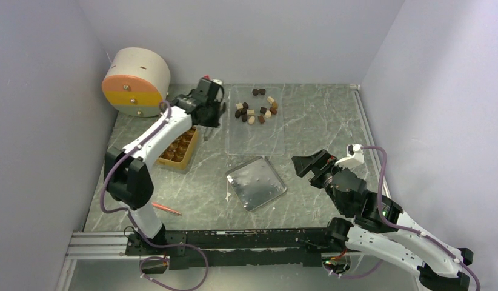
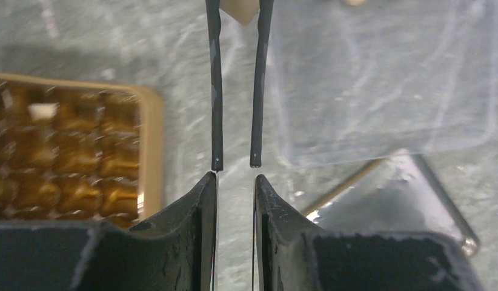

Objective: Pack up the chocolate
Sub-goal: Place the fake chocolate in the packing box.

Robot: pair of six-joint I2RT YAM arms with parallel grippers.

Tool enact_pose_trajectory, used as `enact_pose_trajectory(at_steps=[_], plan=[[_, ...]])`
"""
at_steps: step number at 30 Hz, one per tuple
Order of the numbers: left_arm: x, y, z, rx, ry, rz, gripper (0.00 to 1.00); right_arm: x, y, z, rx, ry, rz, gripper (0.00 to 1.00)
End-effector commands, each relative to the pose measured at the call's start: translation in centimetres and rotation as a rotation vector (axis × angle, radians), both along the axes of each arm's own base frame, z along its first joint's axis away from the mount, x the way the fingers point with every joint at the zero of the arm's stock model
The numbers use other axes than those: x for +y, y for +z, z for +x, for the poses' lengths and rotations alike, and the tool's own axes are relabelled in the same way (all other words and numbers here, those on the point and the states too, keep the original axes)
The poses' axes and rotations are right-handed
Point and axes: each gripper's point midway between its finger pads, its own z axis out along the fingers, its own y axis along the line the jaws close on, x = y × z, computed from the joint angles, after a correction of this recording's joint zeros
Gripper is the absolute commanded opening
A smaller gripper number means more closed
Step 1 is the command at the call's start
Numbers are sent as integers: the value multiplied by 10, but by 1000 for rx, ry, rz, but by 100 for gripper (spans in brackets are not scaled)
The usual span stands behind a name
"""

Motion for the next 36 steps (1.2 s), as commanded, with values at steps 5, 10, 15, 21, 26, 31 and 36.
enact_pose_trajectory(at_steps=[5, 10, 15, 21, 26, 31, 36], plan=[[81, 15, -2, -18, 177, -20, 30, 6, 5, 3, -14, 8, 17, 97], [112, 8, -9, -15, 252, 30, 30, 9, 4, 4, -11, 14, 14, 97], [129, 3, -13, -2, 305, 34, 30, 12, 3, 4, -9, 21, 10, 97], [147, -9, -19, 13, 361, 64, 30, 15, 2, 4, -5, 27, 16, 97], [148, -18, -23, 34, 360, 54, 31, 15, 1, 4, -3, 30, 16, 97], [151, -19, -27, 38, 367, 61, 31, 15, 2, 4, -3, 31, 17, 97], [150, -22, -30, 48, 358, 54, 33, 15, 3, 3, -3, 34, 24, 97]])
